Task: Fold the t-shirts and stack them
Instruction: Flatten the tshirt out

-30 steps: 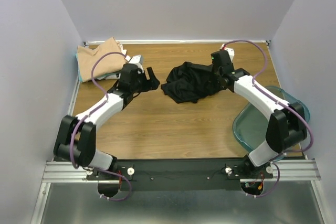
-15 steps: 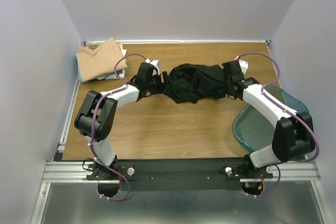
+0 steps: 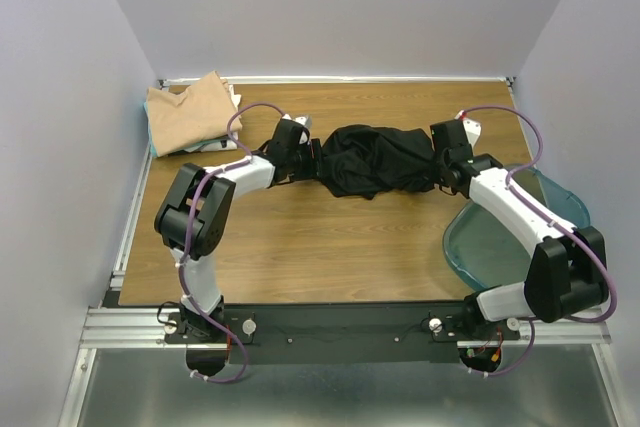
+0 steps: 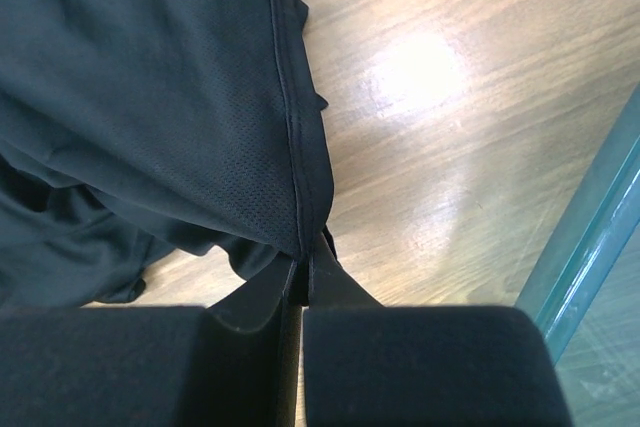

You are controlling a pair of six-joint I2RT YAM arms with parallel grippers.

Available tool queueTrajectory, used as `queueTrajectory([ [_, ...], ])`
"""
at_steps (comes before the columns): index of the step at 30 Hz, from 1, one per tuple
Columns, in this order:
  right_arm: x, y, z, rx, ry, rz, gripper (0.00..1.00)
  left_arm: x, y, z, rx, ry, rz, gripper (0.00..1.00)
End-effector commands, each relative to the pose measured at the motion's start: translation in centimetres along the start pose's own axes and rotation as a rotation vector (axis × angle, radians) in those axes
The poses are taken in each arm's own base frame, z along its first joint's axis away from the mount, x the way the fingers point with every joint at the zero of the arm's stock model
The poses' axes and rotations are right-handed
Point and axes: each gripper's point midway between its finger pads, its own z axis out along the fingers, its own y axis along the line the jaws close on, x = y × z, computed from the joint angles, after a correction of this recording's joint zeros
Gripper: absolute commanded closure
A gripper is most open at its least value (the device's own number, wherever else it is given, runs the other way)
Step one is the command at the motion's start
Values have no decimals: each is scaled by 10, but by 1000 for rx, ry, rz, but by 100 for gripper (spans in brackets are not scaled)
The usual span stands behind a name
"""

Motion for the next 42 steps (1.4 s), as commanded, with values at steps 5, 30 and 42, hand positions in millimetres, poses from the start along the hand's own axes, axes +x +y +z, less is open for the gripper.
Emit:
queueTrajectory([
  [5, 11, -8, -1, 16, 22, 16, 91, 0, 3, 16, -56, 12, 39, 36],
  [30, -124, 22, -73, -72, -277, -74, 96, -214, 2, -163, -35, -450, 102, 100],
  [42, -232, -3, -181, -1, -615, 20, 98, -252, 10, -311, -119, -683, 141, 100],
])
